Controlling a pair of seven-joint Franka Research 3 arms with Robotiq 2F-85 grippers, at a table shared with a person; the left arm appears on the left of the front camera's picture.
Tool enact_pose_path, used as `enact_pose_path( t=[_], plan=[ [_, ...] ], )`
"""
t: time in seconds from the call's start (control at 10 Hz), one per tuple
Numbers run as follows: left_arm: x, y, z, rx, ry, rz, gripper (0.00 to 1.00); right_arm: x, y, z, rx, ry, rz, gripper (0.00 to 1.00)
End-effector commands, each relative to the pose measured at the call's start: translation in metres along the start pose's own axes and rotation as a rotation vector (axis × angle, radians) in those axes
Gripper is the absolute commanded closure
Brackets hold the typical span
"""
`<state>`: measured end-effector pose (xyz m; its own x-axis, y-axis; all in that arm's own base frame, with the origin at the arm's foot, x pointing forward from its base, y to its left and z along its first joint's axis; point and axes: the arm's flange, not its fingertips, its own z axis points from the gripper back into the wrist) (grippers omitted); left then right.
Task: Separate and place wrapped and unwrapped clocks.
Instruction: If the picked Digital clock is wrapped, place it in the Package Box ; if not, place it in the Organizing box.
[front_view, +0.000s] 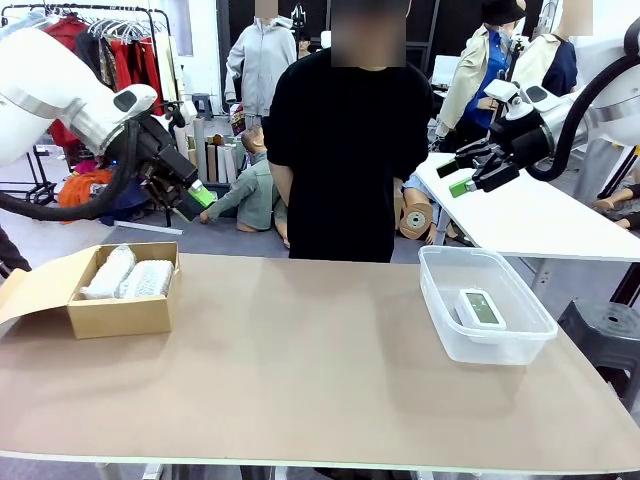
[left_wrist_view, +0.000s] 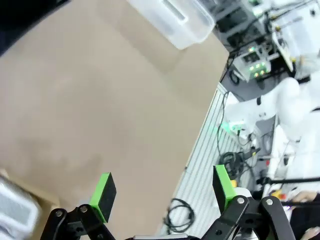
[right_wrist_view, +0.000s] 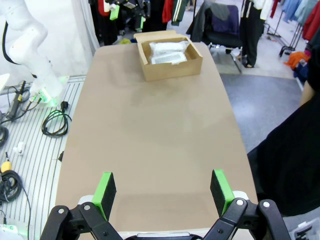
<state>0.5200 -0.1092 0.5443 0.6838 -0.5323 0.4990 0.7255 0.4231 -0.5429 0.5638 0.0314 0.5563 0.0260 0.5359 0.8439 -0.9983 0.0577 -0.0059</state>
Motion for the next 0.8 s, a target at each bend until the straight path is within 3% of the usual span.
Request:
enact_pose_path(
  t=[0.0, 0.3, 0.5, 0.7],
  plan=[
    [0.004, -0.010, -0.007, 0.022, -0.013, -0.237, 0.00, 0.001, 0.001, 0.001, -0.002, 0.000, 0.008, 0.00],
    [0.009, -0.037, -0.018, 0.048, 0.004, -0.452, 0.00, 0.001, 0.001, 0.001, -0.002, 0.000, 0.008, 0.00],
    [0.014, -0.044, -0.016, 0.164, -0.115, -0.595, 0.00, 0.001, 0.001, 0.001, -0.002, 0.000, 0.008, 0.00],
    [0.006, -0.041, -0.018, 0.194, -0.069, -0.642, 0.00, 0.001, 0.001, 0.001, -0.002, 0.000, 0.008, 0.00]
  ],
)
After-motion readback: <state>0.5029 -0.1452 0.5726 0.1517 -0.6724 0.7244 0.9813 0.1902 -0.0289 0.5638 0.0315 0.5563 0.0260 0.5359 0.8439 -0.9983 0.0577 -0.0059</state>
